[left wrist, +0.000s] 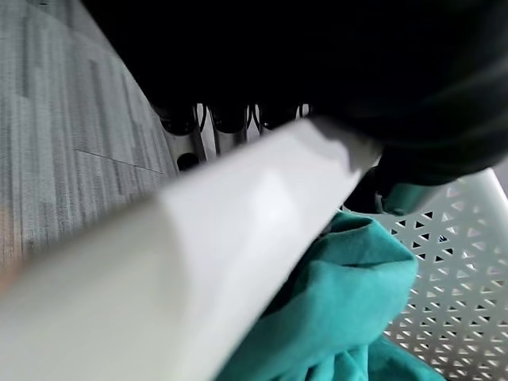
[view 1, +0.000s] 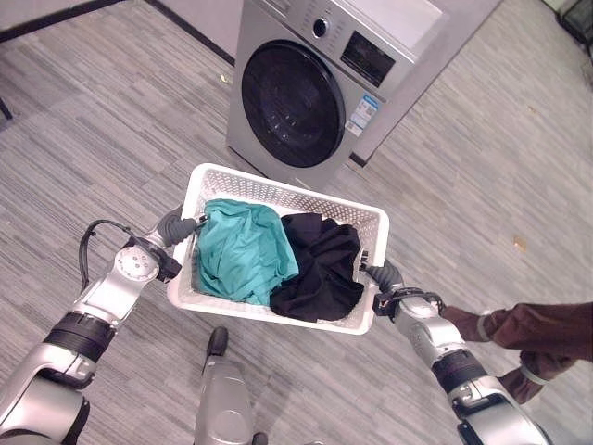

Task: Grab the laundry basket,head to the washer,open it,put in the laundry and shut it.

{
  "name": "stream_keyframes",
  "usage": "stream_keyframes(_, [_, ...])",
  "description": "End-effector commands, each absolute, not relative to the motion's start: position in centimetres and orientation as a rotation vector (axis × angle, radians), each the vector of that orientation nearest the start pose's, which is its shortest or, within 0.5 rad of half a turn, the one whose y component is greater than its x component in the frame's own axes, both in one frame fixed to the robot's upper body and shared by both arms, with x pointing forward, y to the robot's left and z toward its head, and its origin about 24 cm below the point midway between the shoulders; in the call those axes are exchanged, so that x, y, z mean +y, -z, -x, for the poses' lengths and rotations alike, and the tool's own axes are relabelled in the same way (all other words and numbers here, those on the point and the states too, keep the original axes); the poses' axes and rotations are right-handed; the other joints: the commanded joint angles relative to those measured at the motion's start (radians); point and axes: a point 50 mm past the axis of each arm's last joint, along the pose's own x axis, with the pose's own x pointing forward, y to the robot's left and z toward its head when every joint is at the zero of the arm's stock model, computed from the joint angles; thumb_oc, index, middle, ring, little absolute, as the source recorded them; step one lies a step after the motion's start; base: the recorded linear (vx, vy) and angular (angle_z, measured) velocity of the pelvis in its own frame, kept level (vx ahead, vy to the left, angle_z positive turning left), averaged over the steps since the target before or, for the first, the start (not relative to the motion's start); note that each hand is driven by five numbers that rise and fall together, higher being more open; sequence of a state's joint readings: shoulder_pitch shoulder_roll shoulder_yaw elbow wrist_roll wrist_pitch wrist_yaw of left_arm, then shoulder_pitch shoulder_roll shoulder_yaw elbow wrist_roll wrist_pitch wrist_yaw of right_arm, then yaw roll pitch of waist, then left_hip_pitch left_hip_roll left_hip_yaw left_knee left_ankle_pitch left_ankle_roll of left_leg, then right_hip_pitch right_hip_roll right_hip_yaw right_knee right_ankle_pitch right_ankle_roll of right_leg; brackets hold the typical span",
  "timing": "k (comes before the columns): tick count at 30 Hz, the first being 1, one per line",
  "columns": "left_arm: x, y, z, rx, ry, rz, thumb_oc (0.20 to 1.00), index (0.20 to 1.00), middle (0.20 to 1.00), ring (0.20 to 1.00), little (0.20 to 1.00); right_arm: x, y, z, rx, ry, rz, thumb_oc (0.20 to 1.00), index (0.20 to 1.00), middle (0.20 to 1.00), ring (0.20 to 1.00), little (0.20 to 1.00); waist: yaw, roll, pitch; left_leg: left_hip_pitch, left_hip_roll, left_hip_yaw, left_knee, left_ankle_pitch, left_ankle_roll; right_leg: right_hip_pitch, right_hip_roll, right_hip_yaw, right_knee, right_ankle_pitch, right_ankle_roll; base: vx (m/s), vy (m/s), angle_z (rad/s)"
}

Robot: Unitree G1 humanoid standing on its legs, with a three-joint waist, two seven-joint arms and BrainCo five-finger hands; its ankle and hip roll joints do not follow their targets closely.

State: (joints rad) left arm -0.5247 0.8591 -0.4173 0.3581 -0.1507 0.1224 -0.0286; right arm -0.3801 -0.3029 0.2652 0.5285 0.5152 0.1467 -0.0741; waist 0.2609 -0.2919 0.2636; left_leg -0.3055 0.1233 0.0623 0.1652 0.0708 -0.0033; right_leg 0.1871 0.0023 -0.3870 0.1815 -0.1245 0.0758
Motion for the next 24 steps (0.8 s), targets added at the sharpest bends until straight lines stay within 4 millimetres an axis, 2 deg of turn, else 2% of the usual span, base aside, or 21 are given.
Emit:
stream_keyframes(1, [28.6,-14.4,-33.0,0.048,-0.008,-0.847,0.200,0.200,0.200,0.200,0.200,-18.0,-2.5,-31.1,0.222,-0.089,-0.168,0.200,0.200,0.200,0.200,0.200,0.013,0.035,-0.133,0.098,-0.025,0.004,-0.120,-0.017,0.056,-0.100,-0.029,0.015,0.303,0.118,0.147,0.39,0.353,-0.31])
stream_keyframes(2, [29.0,-14.4,-32.8,0.053,-0.016,-0.856,0.200,0.200,0.200,0.200,0.200,-17.9,-2.4,-31.0,0.231,-0.093,-0.162,0.200,0.200,0.200,0.200,0.200,0.004,0.047,-0.137,0.146,-0.031,0.007,-0.125,-0.038,0.075,-0.126,-0.055,0.008,0.395,0.169,0.171,0.38,0.322,-0.60])
stream_keyframes(3, [29.2,-14.5,-32.6,0.052,-0.024,-0.855,0.200,0.200,0.200,0.200,0.200,-17.7,-2.3,-30.9,0.239,-0.102,-0.155,0.200,0.200,0.200,0.200,0.200,-0.004,0.064,-0.131,0.194,-0.036,0.011,-0.136,-0.053,0.093,-0.159,-0.080,0.004,0.486,0.196,0.181,0.34,0.272,-0.48])
stream_keyframes(5, [29.8,-14.7,-32.4,0.055,-0.055,-0.852,0.200,0.200,0.200,0.200,0.200,-17.4,-2.0,-30.7,0.248,-0.110,-0.153,0.200,0.200,0.200,0.200,0.200,-0.007,0.085,-0.128,0.260,-0.051,0.019,-0.165,-0.072,0.117,-0.193,-0.117,-0.020,0.567,0.220,0.186,0.31,0.219,-0.34])
stream_keyframes(6, [29.9,-14.9,-32.3,0.051,-0.060,-0.859,0.200,0.200,0.200,0.200,0.200,-17.6,-1.8,-30.5,0.251,-0.102,-0.154,0.200,0.200,0.200,0.200,0.200,-0.007,0.092,-0.128,0.291,-0.064,0.017,-0.182,-0.080,0.123,-0.197,-0.145,-0.041,0.556,0.223,0.186,0.33,0.191,-0.29])
stream_keyframes(8, [29.6,-15.0,-32.3,0.046,-0.045,-0.863,0.200,0.200,0.200,0.200,0.200,-18.1,-1.8,-30.4,0.247,-0.083,-0.156,0.200,0.200,0.200,0.200,0.200,-0.005,0.098,-0.125,0.324,-0.083,0.006,-0.192,-0.101,0.126,-0.205,-0.187,-0.083,0.470,0.193,0.174,0.29,0.118,-0.02])
stream_keyframes(9, [29.6,-15.0,-32.3,0.046,-0.045,-0.863,0.200,0.200,0.200,0.200,0.200,-18.1,-1.8,-30.4,0.247,-0.083,-0.156,0.200,0.200,0.200,0.200,0.200,-0.006,0.099,-0.124,0.325,-0.083,0.004,-0.192,-0.101,0.125,-0.202,-0.186,-0.085,0.469,0.193,0.174,0.30,0.021,0.21])
stream_keyframes(10, [29.3,-14.8,-32.3,0.046,-0.023,-0.862,0.200,0.200,0.200,0.200,0.200,-18.6,-2.0,-30.4,0.237,-0.071,-0.151,0.200,0.200,0.200,0.200,0.200,0.003,0.101,-0.123,0.327,-0.099,-0.015,-0.173,-0.130,0.119,-0.186,-0.196,-0.119,0.293,0.128,0.143,0.25,-0.039,0.20])
stream_keyframes(11, [29.2,-14.6,-32.2,0.053,-0.011,-0.858,0.200,0.200,0.200,0.200,0.200,-18.8,-2.0,-30.3,0.236,-0.066,-0.148,0.200,0.200,0.200,0.200,0.200,0.011,0.103,-0.124,0.323,-0.099,-0.022,-0.165,-0.138,0.115,-0.191,-0.197,-0.122,0.215,0.102,0.126,0.30,-0.088,0.16])
stream_keyframes(13, [29.3,-14.5,-32.1,0.051,-0.011,-0.855,0.200,0.200,0.200,0.200,0.200,-19.4,-2.1,-30.2,0.225,-0.040,-0.148,0.200,0.200,0.200,0.200,0.200,0.015,0.110,-0.128,0.301,-0.089,-0.048,-0.140,-0.156,0.094,-0.215,-0.194,-0.074,0.034,0.094,0.103,0.16,-0.133,0.18])
stream_keyframes(14, [29.3,-14.5,-32.1,0.051,-0.011,-0.855,0.200,0.200,0.200,0.200,0.200,-19.4,-2.1,-30.2,0.225,-0.040,-0.148,0.200,0.200,0.200,0.200,0.200,0.015,0.111,-0.128,0.300,-0.088,-0.048,-0.139,-0.156,0.094,-0.215,-0.193,-0.074,0.034,0.095,0.103,0.35,-0.201,0.40])
stream_keyframes(15, [28.9,-14.5,-32.3,0.031,-0.004,-0.842,0.200,0.200,0.200,0.200,0.200,-20.3,-2.3,-29.9,0.205,-0.004,-0.146,0.200,0.200,0.200,0.200,0.200,-0.012,0.138,-0.133,0.309,-0.066,-0.083,-0.121,-0.190,0.074,-0.256,-0.246,0.002,-0.106,0.159,0.112,0.29,-0.134,0.51])
stream_keyframes(18, [28.5,-14.4,-32.7,0.026,0.000,-0.836,0.200,0.200,0.200,0.200,0.200,-20.4,-2.4,-29.9,0.202,-0.002,-0.148,0.200,0.200,0.200,0.200,0.200,-0.031,0.135,-0.138,0.302,-0.074,-0.088,-0.107,-0.203,0.073,-0.244,-0.244,0.028,-0.140,0.168,0.109,0.30,-0.094,0.80])
stream_keyframes(19, [27.5,-13.8,-33.1,0.025,0.026,-0.822,0.200,0.200,0.200,0.200,0.200,-21.5,-2.2,-29.3,0.201,0.040,-0.151,0.200,0.200,0.200,0.200,0.200,-0.054,0.112,-0.158,0.303,-0.098,-0.103,-0.064,-0.233,0.074,-0.226,-0.219,0.051,-0.146,0.183,0.115,0.32,-0.066,0.78])
stream_keyframes(21, [27.4,-13.7,-33.1,0.025,0.027,-0.821,0.200,0.200,0.200,0.200,0.200,-21.6,-2.2,-29.2,0.202,0.041,-0.150,0.200,0.200,0.200,0.200,0.200,-0.057,0.113,-0.160,0.299,-0.098,-0.107,-0.060,-0.236,0.074,-0.226,-0.219,0.047,-0.146,0.182,0.116,0.32,-0.091,0.53])
stream_keyframes(22, [26.9,-13.0,-33.0,0.038,0.047,-0.798,0.200,0.200,0.200,0.200,0.200,-22.0,-1.9,-28.9,0.210,0.049,-0.145,0.200,0.200,0.200,0.200,0.200,-0.079,0.113,-0.178,0.315,-0.086,-0.124,-0.043,-0.258,0.061,-0.215,-0.192,0.019,-0.147,0.178,0.121,0.37,-0.171,0.57])
stream_keyframes(24, [26.9,-12.9,-33.0,0.039,0.050,-0.796,0.200,0.200,0.200,0.200,0.200,-22.0,-1.9,-28.9,0.212,0.047,-0.148,0.200,0.200,0.200,0.200,0.200,-0.086,0.113,-0.184,0.321,-0.074,-0.130,-0.046,-0.261,0.052,-0.207,-0.178,0.005,-0.155,0.175,0.120,0.26,-0.150,0.16])
